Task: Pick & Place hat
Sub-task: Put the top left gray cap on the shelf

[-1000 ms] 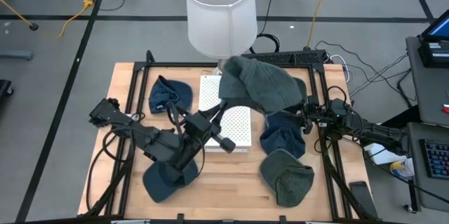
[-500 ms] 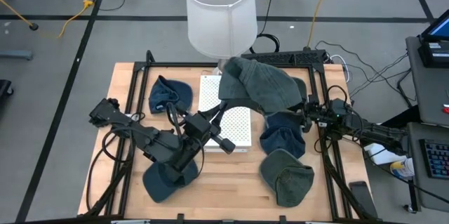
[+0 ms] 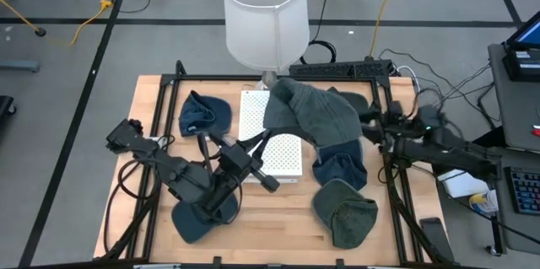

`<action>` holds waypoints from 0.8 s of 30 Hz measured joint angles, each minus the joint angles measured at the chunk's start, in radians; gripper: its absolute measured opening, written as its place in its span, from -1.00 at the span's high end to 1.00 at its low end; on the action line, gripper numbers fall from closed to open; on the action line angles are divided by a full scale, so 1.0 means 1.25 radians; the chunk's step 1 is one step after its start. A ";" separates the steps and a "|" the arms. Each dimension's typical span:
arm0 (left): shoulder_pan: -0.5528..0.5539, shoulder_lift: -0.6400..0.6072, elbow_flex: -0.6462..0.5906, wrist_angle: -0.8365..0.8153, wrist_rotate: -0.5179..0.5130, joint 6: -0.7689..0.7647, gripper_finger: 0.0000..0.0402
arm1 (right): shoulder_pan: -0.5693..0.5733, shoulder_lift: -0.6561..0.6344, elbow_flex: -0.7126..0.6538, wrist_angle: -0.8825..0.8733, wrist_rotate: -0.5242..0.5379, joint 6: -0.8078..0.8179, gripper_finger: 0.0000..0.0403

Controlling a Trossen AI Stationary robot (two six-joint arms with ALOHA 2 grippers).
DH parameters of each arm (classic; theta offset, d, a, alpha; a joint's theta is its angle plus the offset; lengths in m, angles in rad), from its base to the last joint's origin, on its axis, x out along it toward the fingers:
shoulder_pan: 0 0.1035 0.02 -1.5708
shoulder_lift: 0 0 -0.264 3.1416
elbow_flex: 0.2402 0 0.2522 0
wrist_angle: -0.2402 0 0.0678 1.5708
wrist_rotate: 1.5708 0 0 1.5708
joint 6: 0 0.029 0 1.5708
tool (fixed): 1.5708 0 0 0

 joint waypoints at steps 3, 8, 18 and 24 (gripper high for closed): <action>-0.012 0.000 0.000 -0.001 -0.010 0.026 0.96 | 0.000 0.069 0.091 -0.056 -0.001 0.001 -0.12; -0.042 0.000 0.000 -0.001 -0.010 0.098 0.96 | 0.000 0.185 0.248 -0.159 -0.001 0.050 -0.12; -0.128 0.000 0.000 0.000 -0.010 0.263 0.96 | 0.050 0.436 0.532 -0.282 -0.189 0.113 -0.12; -0.176 0.000 0.000 0.000 -0.010 0.278 0.96 | 0.123 0.541 0.656 -0.283 -0.237 0.129 -0.12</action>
